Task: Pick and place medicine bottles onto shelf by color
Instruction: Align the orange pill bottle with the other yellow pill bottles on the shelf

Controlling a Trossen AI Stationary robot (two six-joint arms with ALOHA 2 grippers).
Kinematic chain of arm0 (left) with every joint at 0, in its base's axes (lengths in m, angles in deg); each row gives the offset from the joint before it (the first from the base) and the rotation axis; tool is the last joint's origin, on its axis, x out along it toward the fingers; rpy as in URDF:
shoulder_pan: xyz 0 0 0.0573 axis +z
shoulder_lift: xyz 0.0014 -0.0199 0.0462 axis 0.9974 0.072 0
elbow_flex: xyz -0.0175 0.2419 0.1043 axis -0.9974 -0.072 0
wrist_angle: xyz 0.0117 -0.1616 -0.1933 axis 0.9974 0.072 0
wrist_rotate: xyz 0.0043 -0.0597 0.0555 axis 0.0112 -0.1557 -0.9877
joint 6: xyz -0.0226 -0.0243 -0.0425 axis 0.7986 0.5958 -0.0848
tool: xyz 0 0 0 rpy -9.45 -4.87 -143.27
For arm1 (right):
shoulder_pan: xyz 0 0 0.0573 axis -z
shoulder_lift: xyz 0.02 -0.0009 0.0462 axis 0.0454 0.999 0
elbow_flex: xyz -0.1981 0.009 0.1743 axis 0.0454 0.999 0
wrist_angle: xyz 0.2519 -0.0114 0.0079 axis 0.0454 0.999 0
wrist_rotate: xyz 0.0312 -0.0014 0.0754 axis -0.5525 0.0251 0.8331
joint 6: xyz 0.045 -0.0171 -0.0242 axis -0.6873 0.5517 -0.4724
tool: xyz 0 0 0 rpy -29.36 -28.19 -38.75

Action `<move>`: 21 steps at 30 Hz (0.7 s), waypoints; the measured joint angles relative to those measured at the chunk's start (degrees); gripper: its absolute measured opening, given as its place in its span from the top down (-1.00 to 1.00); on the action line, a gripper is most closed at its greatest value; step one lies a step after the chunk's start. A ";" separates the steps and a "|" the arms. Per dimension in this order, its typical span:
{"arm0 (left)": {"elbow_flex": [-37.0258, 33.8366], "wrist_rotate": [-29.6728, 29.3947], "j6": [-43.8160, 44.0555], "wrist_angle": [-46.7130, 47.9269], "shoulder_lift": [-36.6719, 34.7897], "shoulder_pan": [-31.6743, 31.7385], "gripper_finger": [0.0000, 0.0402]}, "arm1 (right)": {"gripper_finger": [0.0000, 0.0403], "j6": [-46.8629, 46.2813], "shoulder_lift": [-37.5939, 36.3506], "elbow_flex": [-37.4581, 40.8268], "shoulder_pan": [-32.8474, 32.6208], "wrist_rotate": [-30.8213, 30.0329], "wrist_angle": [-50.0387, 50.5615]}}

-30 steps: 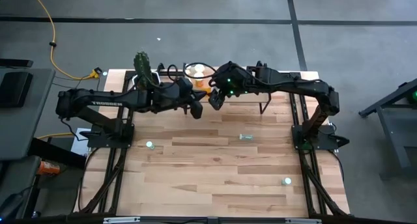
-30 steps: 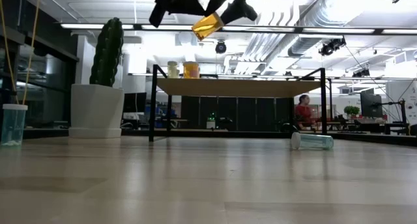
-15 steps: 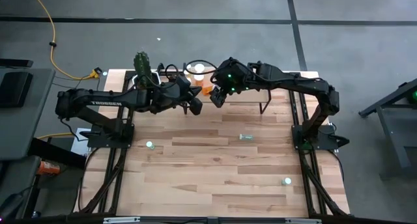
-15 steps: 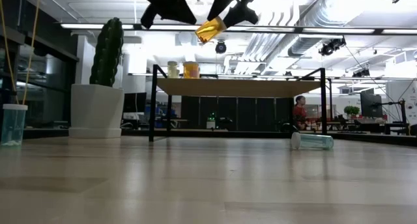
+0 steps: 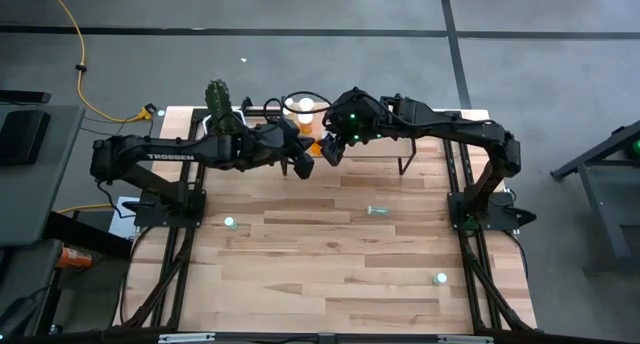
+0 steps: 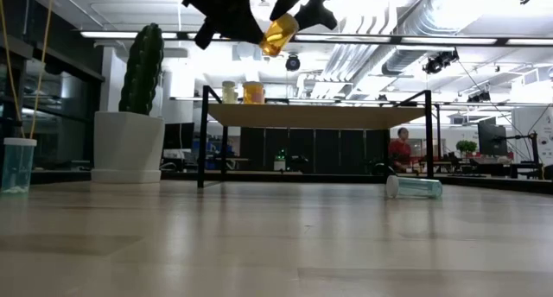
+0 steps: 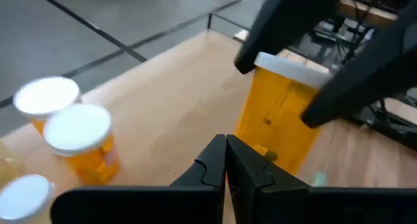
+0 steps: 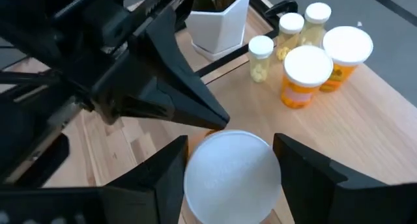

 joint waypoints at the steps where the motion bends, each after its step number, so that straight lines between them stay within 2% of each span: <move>1: -0.03 0.28 0.42 0.07 -0.01 -0.01 1.00 | 0.02 0.00 -0.02 0.00 0.00 -0.40 -0.01; 9: -0.03 1.99 1.07 0.63 -0.39 0.00 1.00 | 0.02 0.45 -0.02 0.00 0.02 -2.39 -0.60; 14: -0.01 9.43 -0.63 4.21 -1.51 -0.07 1.00 | 0.02 1.38 -0.05 0.00 0.31 -5.42 -0.97; 18: -0.14 7.15 -1.93 12.60 -4.84 -0.42 1.00 | 0.02 1.44 -0.05 0.00 0.22 -5.41 -0.86; 21: -0.07 4.67 -2.87 13.92 -10.91 -0.37 1.00 | 0.02 1.41 1.06 -0.02 0.20 -5.32 -1.85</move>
